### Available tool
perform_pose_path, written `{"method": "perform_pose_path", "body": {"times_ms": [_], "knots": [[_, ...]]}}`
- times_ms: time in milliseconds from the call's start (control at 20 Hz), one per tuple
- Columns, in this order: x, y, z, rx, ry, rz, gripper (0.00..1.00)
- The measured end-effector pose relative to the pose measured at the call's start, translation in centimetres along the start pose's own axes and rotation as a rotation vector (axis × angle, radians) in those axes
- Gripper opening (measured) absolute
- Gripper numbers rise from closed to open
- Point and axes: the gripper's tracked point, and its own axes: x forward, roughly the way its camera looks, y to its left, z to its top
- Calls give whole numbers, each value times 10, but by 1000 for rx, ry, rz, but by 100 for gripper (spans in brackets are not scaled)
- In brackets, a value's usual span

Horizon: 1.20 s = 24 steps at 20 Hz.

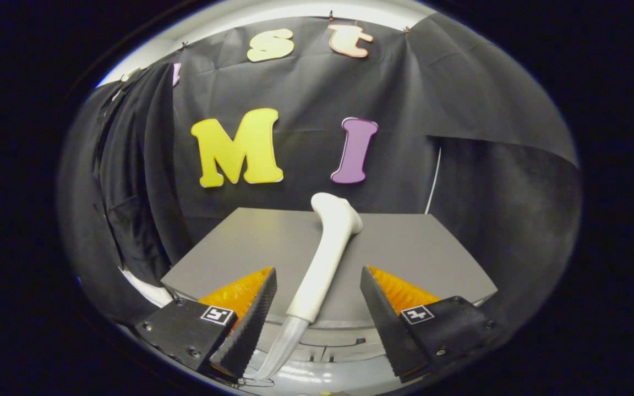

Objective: Iron the clothes twice with a garment steamer, once on the left side and once on the right side.

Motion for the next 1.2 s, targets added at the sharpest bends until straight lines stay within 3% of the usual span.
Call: {"method": "perform_pose_path", "body": {"times_ms": [300,500,750,900,1200], "knots": [[56,-8,-7,40,101,36,83],[73,1,-13,92,149,89,67],[73,1,-12,242,138,140,58],[73,2,-11,237,131,144,56],[69,5,-4,294,104,168,39]]}}
